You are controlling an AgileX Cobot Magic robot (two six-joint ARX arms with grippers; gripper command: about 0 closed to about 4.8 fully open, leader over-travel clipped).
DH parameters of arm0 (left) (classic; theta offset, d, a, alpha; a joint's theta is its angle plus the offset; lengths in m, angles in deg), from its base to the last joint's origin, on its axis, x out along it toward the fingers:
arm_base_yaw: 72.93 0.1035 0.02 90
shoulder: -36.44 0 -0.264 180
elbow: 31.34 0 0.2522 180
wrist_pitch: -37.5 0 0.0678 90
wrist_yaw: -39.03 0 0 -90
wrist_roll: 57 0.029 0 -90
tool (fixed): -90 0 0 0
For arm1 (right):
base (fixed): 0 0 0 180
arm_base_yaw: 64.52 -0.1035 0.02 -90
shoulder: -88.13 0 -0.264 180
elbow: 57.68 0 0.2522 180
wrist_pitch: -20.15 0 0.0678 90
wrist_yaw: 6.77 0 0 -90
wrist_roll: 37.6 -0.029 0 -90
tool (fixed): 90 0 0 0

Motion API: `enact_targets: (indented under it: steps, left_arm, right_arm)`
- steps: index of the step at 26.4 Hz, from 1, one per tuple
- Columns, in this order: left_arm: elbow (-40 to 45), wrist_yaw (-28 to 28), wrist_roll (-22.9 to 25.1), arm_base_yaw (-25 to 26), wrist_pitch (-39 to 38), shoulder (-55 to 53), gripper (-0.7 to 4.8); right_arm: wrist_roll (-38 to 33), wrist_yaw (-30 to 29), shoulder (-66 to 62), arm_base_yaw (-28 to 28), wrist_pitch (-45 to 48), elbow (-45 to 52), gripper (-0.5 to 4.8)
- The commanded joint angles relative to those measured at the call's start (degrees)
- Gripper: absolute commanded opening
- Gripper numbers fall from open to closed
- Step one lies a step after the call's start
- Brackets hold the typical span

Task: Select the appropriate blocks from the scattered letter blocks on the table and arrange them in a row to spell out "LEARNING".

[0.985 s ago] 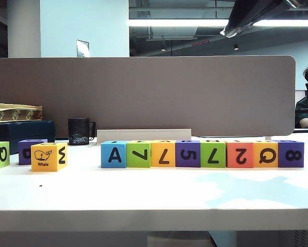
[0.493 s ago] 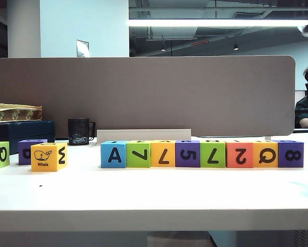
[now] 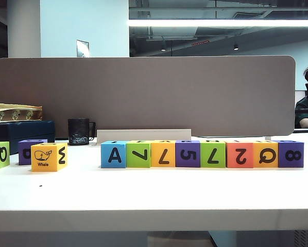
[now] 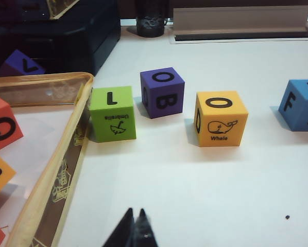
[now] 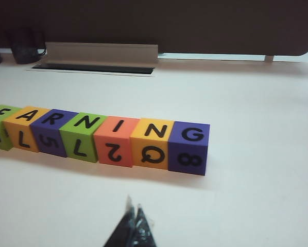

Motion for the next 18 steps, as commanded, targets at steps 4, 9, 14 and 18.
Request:
enact_targets:
  steps: [4,9,14,18]
  left_arm:
    - [-0.04,0.22,-0.28,0.04,-0.5,-0.02,-0.05]
    - [-0.04,0.22,-0.28,0.04,-0.5,-0.02,-0.05]
    - [-0.04,0.22,-0.28,0.04,-0.5,-0.02,-0.05]
    - [-0.04,0.22,-0.28,0.04,-0.5,-0.02,-0.05]
  right_arm:
    - [-1.22,3.82,6.19,0.81,-8.5,0.94,-0.01]
    - [-1.31,7.72,8.74,0.74,-13.25,0.92,-0.01]
    - [-1.38,9.9,8.76,0.74,-13.49,0.92,-0.01]
    - [-1.64,15.96,8.76,0.74,-13.88,0.92,-0.01]
